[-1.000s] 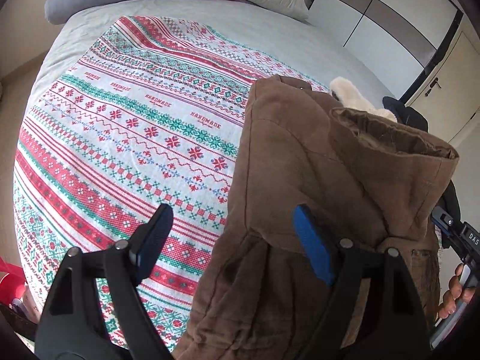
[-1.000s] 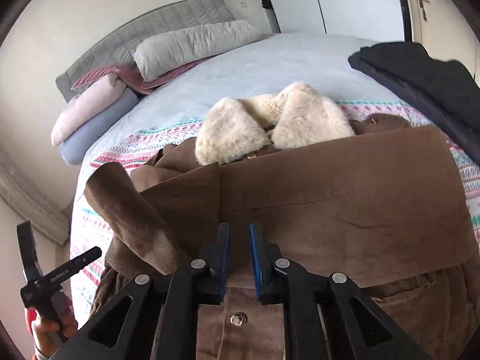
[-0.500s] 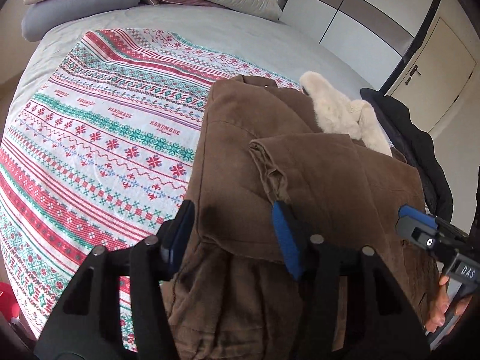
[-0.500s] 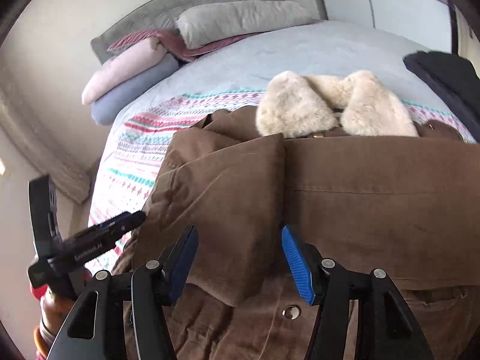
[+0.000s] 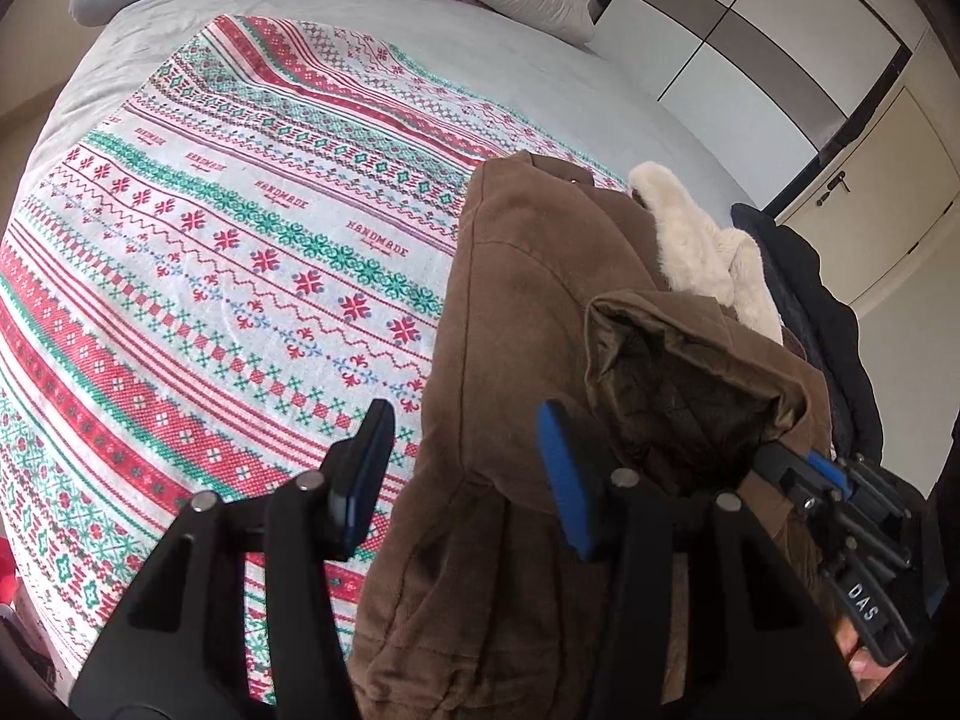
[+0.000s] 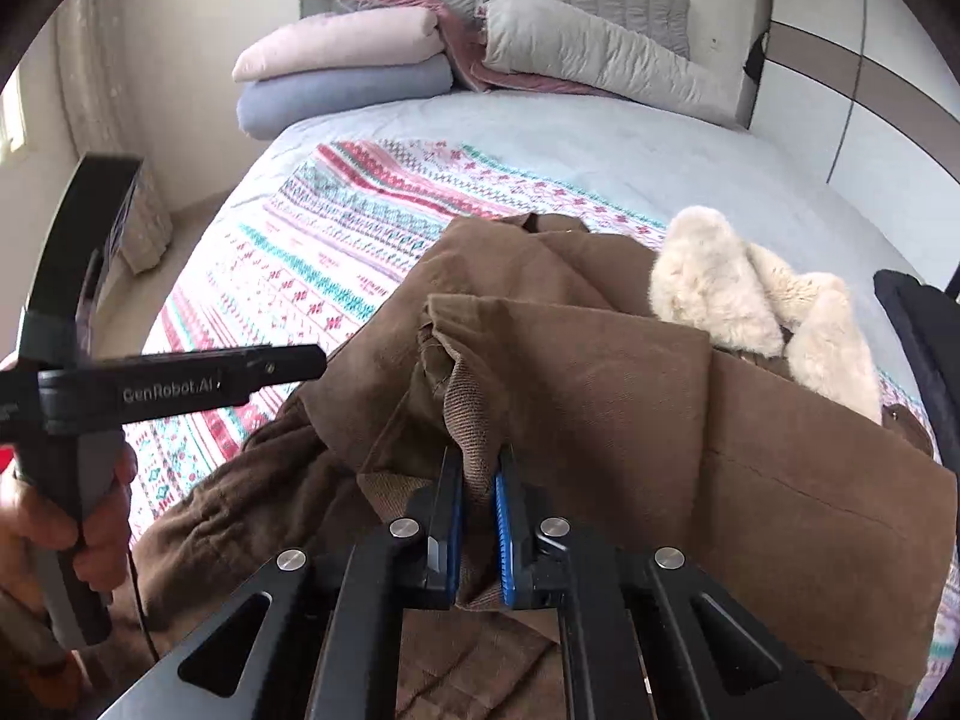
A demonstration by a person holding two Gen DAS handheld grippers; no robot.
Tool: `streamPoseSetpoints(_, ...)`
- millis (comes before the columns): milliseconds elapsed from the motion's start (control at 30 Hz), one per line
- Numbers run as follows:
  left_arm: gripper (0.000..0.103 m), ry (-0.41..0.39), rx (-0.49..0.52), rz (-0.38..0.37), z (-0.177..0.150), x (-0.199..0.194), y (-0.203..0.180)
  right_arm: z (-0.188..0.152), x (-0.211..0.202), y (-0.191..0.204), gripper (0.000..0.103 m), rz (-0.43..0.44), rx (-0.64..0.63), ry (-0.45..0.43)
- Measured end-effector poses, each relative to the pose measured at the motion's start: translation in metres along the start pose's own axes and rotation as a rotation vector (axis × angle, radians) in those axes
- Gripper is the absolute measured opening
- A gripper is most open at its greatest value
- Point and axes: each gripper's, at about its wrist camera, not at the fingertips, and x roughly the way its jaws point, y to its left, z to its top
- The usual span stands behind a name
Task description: Fold large clothes
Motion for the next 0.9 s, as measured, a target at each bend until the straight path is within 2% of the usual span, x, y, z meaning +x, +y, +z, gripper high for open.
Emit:
streamPoseSetpoints(100,0.051,0.018,0.007,-0.011,-0.002,0.002,-0.002,-0.004,-0.029,-0.057,0.008,-0.007,0.172,-0.06)
streamPoseSetpoints(200,0.051,0.028,0.017,-0.01,-0.003,0.005,-0.006,-0.026,-0.036,-0.124,0.011,-0.028,0.363,-0.042)
streamPoseSetpoints(300,0.051,0.026,0.014,-0.014,-0.003,0.005,-0.008,-0.06,-0.039,-0.187,0.021,-0.013,0.602,0.002)
streamPoseSetpoints(367,0.051,0.016,0.017,-0.019,-0.002,0.004,-0.009,-0.082,-0.045,-0.219,0.028,0.05,0.758,-0.004)
streamPoseSetpoints(433,0.051,-0.003,0.026,-0.022,-0.002,0.002,-0.011,-0.095,-0.049,-0.237,0.043,0.096,0.855,-0.027)
streamPoseSetpoints(533,0.051,-0.031,0.048,-0.034,-0.002,0.002,-0.016,-0.097,-0.042,-0.242,0.056,0.12,0.888,-0.026)
streamPoseSetpoints(667,0.05,-0.054,0.09,-0.049,-0.004,0.002,-0.024,-0.09,-0.026,-0.241,0.057,0.185,0.93,-0.02)
streamPoseSetpoints(767,0.05,-0.049,0.121,-0.035,-0.006,0.006,-0.031,-0.09,-0.039,-0.254,0.058,0.249,1.01,-0.112)
streamPoseSetpoints(900,0.05,-0.032,0.141,-0.025,-0.008,0.013,-0.036,-0.085,-0.062,-0.278,0.076,0.218,1.042,-0.19)
